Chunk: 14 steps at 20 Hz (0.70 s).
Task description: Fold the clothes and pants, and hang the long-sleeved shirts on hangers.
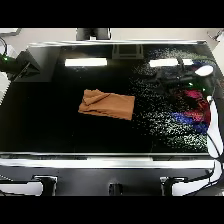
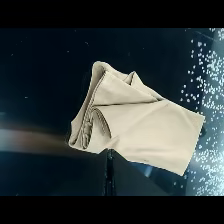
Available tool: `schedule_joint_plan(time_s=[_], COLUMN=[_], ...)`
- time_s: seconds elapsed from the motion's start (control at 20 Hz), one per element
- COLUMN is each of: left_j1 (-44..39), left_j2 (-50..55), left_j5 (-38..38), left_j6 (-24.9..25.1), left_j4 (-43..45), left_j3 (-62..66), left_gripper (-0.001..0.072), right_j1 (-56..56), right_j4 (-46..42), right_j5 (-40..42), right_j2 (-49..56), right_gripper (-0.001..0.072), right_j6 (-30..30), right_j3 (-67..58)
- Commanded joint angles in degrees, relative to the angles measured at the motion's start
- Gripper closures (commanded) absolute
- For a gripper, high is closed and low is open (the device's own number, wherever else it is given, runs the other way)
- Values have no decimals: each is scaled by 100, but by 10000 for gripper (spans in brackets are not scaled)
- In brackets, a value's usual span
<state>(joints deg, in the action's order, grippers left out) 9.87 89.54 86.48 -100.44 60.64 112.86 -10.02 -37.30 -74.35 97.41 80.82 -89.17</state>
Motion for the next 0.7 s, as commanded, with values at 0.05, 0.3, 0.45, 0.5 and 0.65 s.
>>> schedule_joint_plan(time_s=[0.05,0.3,0.45,0.5,0.65], left_j1=[4,4,4,4,4], left_j2=[4,4,4,4,4], left_j5=[9,9,11,11,9], left_j6=[149,144,144,144,144], left_j4=[2,0,2,2,0], left_j3=[-2,-2,-2,-2,-2], left_gripper=[689,689,689,690,690], right_j1=[-280,181,579,688,931], right_j4=[442,828,811,815,807], right_j5=[-658,-334,-7,68,306], right_j2=[531,1134,1285,1333,1412], right_gripper=[23,25,25,26,42], right_j6=[-820,-1167,-1272,-1270,-1276], right_j3=[575,741,741,741,741])
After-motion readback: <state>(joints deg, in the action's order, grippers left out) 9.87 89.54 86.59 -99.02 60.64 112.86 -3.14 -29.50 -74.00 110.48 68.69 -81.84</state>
